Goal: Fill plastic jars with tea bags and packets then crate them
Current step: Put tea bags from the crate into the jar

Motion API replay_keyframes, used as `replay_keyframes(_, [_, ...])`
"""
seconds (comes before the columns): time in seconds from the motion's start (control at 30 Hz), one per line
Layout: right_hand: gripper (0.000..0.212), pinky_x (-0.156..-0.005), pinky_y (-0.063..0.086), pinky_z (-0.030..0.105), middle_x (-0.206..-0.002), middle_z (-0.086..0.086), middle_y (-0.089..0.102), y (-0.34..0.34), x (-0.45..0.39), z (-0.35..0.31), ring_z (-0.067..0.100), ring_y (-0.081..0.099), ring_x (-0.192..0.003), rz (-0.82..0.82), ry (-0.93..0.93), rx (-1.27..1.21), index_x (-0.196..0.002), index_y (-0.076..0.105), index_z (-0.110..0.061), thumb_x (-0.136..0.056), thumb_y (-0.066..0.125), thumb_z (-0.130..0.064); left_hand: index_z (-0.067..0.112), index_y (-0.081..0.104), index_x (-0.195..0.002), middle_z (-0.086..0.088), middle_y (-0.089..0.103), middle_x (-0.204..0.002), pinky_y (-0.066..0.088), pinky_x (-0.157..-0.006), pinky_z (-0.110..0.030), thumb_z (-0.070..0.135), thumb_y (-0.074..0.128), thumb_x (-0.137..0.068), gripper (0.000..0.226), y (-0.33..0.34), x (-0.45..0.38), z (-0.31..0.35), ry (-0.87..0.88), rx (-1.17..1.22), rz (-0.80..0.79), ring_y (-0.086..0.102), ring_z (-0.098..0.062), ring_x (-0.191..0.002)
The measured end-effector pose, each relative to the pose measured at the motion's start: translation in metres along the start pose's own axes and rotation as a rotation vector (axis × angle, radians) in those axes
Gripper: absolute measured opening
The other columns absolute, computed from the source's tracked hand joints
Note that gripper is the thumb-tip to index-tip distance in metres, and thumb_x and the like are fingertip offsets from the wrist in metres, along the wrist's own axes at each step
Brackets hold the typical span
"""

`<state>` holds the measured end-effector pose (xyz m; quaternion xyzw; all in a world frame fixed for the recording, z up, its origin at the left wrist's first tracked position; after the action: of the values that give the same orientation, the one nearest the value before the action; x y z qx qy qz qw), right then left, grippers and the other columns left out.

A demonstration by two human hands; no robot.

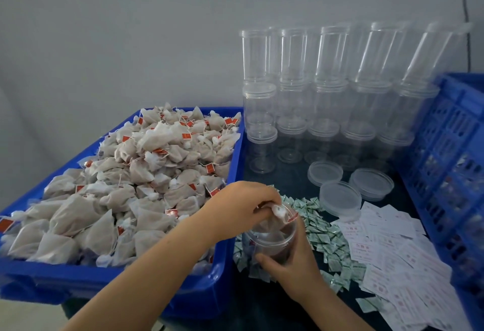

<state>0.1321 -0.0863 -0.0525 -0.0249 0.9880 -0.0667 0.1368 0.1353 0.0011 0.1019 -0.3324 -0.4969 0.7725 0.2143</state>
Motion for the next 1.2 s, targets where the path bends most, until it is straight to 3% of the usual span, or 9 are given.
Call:
replay_keyframes(0.07, [0.098, -0.097, 0.054, 0.037, -0.134, -0.015, 0.058, -0.001, 0.0, -0.003, 0.014, 0.06, -0.123, 0.006, -0.01, 0.0, -0.144, 0.033, -0.045, -0.064, 0.09, -0.035, 0.016, 0.069, -0.106, 0.007, 0.068, -0.098, 0.037, -0.078, -0.003, 0.012, 0.061, -0.089, 0.019, 0.002, -0.001, 0.005, 0.031, 0.052, -0.017, 0.054, 0.002, -0.09])
replay_keyframes(0.2, [0.095, -0.101, 0.052, 0.042, -0.136, -0.015, 0.057, -0.001, 0.001, -0.007, 0.014, 0.058, -0.126, 0.012, -0.039, -0.009, -0.142, 0.033, -0.049, -0.066, 0.088, -0.035, 0.015, 0.069, -0.103, 0.019, 0.059, -0.087, 0.035, -0.072, 0.0, 0.011, 0.064, -0.088, 0.016, 0.009, -0.002, 0.007, 0.026, 0.138, -0.08, 0.05, 0.019, -0.077])
replay_keyframes(0.3, [0.094, -0.101, 0.052, 0.047, -0.135, -0.011, 0.058, 0.0, 0.001, -0.007, 0.016, 0.059, -0.125, 0.003, -0.041, -0.016, -0.14, 0.033, -0.051, -0.064, 0.086, -0.034, 0.018, 0.066, -0.105, 0.013, 0.065, -0.09, 0.044, -0.074, -0.007, 0.016, 0.064, -0.089, 0.016, 0.02, -0.003, 0.003, -0.033, 0.158, -0.168, 0.056, 0.007, -0.079])
replay_keyframes(0.43, [0.092, -0.094, 0.055, 0.03, -0.129, -0.016, 0.062, 0.002, 0.002, -0.008, 0.01, 0.063, -0.119, -0.001, -0.046, -0.004, -0.135, 0.031, -0.063, -0.063, 0.083, -0.039, 0.021, 0.061, -0.105, 0.006, 0.069, -0.093, 0.045, -0.07, -0.009, 0.023, 0.062, -0.09, 0.015, 0.033, -0.003, 0.001, -0.078, 0.098, -0.277, 0.058, 0.001, -0.08])
replay_keyframes(0.53, [0.094, -0.094, 0.054, 0.029, -0.128, -0.019, 0.061, 0.001, 0.002, -0.008, 0.009, 0.063, -0.118, 0.002, -0.043, -0.007, -0.136, 0.03, -0.063, -0.062, 0.084, -0.041, 0.022, 0.059, -0.103, 0.007, 0.069, -0.09, 0.046, -0.07, -0.015, 0.022, 0.06, -0.09, 0.013, 0.035, -0.004, 0.003, -0.08, 0.075, -0.309, 0.057, 0.0, -0.078])
replay_keyframes(0.7, [0.097, -0.096, 0.051, 0.028, -0.129, -0.027, 0.056, 0.001, 0.002, -0.009, 0.004, 0.06, -0.12, 0.004, -0.041, 0.023, -0.139, 0.027, -0.061, -0.061, 0.083, -0.047, 0.02, 0.056, -0.08, 0.013, 0.052, -0.069, 0.038, -0.063, -0.018, 0.014, 0.057, -0.088, 0.01, 0.037, -0.005, 0.01, -0.016, -0.027, -0.384, 0.048, -0.004, -0.065])
replay_keyframes(0.87, [0.1, -0.097, 0.053, 0.032, -0.131, -0.024, 0.056, 0.002, 0.003, -0.007, 0.005, 0.06, -0.12, -0.004, -0.029, 0.028, -0.143, 0.028, -0.053, -0.061, 0.085, -0.047, 0.012, 0.07, -0.098, 0.001, 0.066, -0.087, 0.042, -0.069, -0.023, 0.012, 0.052, -0.091, 0.019, 0.05, -0.008, 0.016, 0.005, -0.065, -0.562, 0.052, -0.01, -0.071])
replay_keyframes(1.03, [0.095, -0.088, 0.048, 0.009, -0.131, -0.036, 0.051, -0.001, 0.004, -0.009, -0.009, 0.052, -0.122, 0.02, -0.015, 0.042, -0.135, 0.027, -0.067, -0.06, 0.083, -0.05, 0.01, 0.068, -0.106, 0.002, 0.058, -0.085, 0.036, -0.061, -0.023, 0.017, 0.048, -0.096, 0.024, 0.074, -0.011, 0.014, -0.012, -0.147, -0.783, 0.049, -0.012, -0.072])
replay_keyframes(1.2, [0.098, -0.098, 0.05, 0.03, -0.133, -0.025, 0.054, -0.003, 0.005, -0.007, 0.006, 0.057, -0.124, 0.025, -0.022, 0.048, -0.141, 0.028, -0.057, -0.061, 0.085, -0.049, 0.011, 0.067, -0.109, 0.002, 0.056, -0.091, 0.031, -0.057, -0.022, 0.014, 0.053, -0.093, 0.021, 0.087, -0.011, 0.011, -0.016, -0.214, -0.9, 0.049, -0.013, -0.076])
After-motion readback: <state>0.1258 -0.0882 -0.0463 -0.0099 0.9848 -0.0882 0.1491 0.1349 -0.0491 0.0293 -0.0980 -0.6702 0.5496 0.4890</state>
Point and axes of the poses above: each hand's wrist, its own x-axis away from the middle knuckle, its own y-axis out of the palm, z = x × y, the point moved 9 cm from there along -x, towards the middle knuckle
